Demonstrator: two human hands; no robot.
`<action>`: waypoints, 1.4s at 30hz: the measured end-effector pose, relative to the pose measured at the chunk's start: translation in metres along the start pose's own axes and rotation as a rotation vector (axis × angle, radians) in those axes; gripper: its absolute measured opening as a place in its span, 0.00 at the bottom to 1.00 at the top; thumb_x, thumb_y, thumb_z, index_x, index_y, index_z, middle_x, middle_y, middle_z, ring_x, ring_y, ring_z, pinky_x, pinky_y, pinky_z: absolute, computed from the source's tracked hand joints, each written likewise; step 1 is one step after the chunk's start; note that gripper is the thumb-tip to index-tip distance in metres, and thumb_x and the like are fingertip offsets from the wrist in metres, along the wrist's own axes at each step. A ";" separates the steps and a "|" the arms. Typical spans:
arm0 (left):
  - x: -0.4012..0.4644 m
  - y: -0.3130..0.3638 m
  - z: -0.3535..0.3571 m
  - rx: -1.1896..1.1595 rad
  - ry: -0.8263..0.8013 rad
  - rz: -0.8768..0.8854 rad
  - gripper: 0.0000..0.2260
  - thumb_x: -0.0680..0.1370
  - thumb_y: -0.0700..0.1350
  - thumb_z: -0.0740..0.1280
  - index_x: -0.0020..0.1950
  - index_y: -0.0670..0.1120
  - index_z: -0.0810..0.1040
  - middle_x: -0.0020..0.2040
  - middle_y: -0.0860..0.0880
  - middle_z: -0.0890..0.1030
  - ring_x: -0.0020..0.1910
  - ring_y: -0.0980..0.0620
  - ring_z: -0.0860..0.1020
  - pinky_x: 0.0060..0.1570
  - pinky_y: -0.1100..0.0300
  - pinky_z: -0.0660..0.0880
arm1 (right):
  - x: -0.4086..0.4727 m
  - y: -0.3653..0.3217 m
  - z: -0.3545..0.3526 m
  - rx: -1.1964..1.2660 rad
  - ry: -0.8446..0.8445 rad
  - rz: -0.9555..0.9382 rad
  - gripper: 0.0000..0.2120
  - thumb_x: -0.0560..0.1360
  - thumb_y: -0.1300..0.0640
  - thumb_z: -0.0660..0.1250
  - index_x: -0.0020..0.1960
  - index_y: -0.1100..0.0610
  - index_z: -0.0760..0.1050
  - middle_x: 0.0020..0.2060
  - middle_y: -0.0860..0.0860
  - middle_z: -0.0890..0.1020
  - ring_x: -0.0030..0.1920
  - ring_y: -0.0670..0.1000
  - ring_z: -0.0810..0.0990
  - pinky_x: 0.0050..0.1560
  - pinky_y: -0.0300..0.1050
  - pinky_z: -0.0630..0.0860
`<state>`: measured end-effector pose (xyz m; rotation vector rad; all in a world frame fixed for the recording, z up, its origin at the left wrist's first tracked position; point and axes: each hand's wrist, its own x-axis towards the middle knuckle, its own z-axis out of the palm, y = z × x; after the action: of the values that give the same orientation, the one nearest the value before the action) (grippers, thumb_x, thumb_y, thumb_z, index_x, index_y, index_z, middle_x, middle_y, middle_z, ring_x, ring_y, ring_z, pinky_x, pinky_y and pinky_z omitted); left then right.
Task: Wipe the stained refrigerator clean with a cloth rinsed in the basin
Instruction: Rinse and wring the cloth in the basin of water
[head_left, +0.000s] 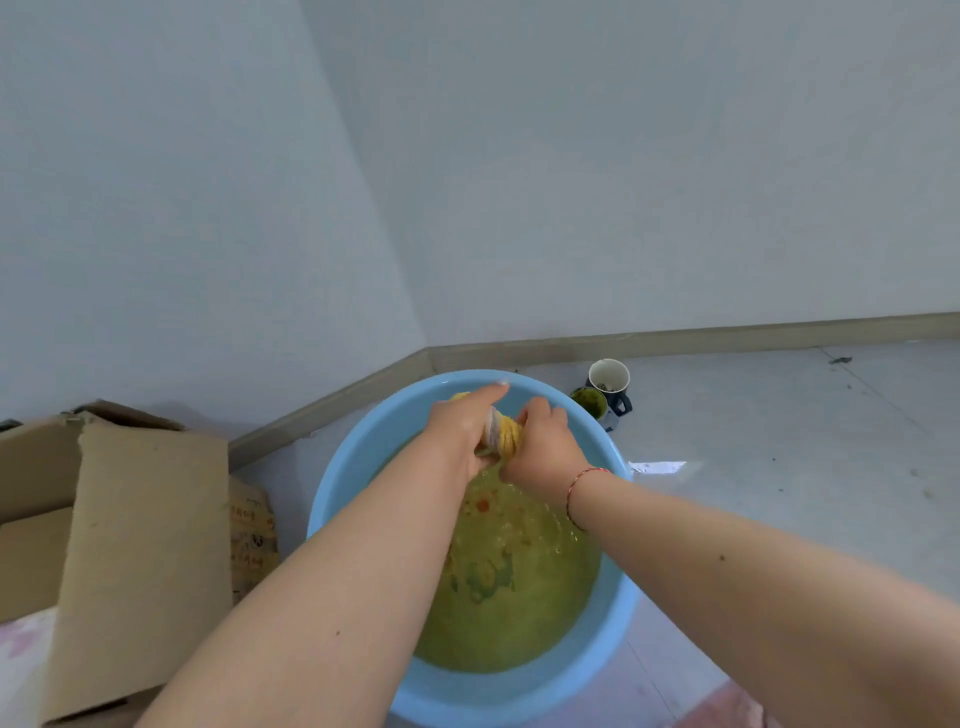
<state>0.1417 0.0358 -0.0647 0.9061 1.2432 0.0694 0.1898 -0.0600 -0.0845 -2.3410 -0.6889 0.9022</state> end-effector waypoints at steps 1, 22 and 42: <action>-0.008 0.006 0.003 0.017 -0.004 0.002 0.20 0.73 0.48 0.74 0.61 0.43 0.73 0.52 0.42 0.81 0.46 0.45 0.82 0.46 0.48 0.81 | -0.003 -0.006 -0.011 0.041 -0.005 -0.016 0.22 0.68 0.64 0.69 0.54 0.55 0.61 0.51 0.53 0.65 0.42 0.52 0.72 0.37 0.42 0.68; -0.288 0.191 0.126 0.568 -0.446 0.360 0.18 0.71 0.40 0.72 0.59 0.47 0.74 0.38 0.46 0.79 0.30 0.51 0.75 0.30 0.60 0.71 | -0.177 -0.060 -0.406 1.512 -0.128 0.170 0.28 0.64 0.38 0.73 0.51 0.59 0.79 0.40 0.54 0.81 0.40 0.53 0.79 0.45 0.46 0.73; -0.435 0.172 0.210 0.697 -0.861 0.302 0.13 0.81 0.49 0.63 0.45 0.40 0.74 0.33 0.41 0.79 0.29 0.45 0.78 0.37 0.51 0.80 | -0.331 -0.057 -0.437 1.612 0.428 0.289 0.13 0.76 0.47 0.68 0.46 0.58 0.79 0.41 0.56 0.83 0.42 0.54 0.82 0.46 0.49 0.80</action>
<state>0.2287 -0.1856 0.3893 1.5056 0.2934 -0.4988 0.2730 -0.3517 0.3755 -1.0299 0.4946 0.5859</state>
